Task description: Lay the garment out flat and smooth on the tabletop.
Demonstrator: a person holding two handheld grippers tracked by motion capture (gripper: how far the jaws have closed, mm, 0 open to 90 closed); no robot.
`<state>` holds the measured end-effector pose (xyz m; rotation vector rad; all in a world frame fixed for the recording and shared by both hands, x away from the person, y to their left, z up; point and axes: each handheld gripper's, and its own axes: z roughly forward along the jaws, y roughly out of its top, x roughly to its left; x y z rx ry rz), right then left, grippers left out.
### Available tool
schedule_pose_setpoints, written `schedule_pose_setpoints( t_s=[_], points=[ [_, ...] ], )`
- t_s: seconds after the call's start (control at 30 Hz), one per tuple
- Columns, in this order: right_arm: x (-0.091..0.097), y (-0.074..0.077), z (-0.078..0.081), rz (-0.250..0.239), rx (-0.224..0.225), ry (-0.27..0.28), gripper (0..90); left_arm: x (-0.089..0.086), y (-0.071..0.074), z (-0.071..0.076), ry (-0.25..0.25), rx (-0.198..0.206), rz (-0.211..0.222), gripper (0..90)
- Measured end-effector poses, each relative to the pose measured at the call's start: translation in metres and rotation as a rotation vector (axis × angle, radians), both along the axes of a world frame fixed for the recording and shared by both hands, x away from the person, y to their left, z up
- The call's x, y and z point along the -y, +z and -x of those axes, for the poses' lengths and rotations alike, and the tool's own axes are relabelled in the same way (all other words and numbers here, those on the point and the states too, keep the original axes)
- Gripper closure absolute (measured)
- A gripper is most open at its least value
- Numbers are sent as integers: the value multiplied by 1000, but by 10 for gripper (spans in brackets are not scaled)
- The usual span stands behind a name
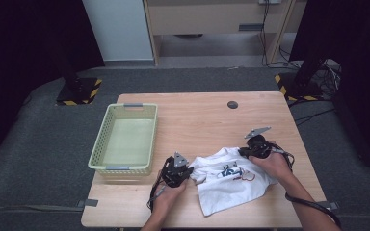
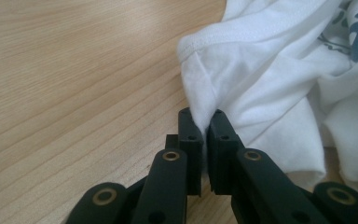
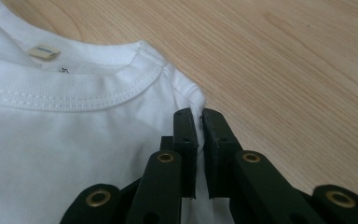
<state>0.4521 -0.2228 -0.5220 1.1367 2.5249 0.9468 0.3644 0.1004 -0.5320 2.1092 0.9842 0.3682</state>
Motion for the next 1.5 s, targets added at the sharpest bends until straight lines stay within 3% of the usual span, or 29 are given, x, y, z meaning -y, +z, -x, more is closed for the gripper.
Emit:
schedule_pose_setpoints(
  t_s=[0.1, 0.47, 0.7, 1.03, 1.17, 1.4, 1.5],
  points=[
    [7, 11, 5, -21, 34, -7, 849, 3, 4, -1, -16, 13, -23, 862],
    [36, 55, 26, -50, 142, -46, 849, 15, 38, -12, -36, 70, 24, 849],
    [39, 70, 35, -69, 178, -51, 849, 23, 57, -19, -57, 81, 10, 842],
    [45, 79, 45, -75, 207, -78, 850, 19, 76, -31, -41, 81, 54, 855],
    [48, 87, 47, -81, 221, -91, 849, 22, 91, -34, -47, 97, 52, 860],
    [52, 113, 55, -90, 268, -98, 850, 22, 125, -32, -49, 135, 44, 863],
    [54, 126, 58, -86, 289, -104, 849, 23, 140, -34, -49, 161, 17, 863]
  ],
)
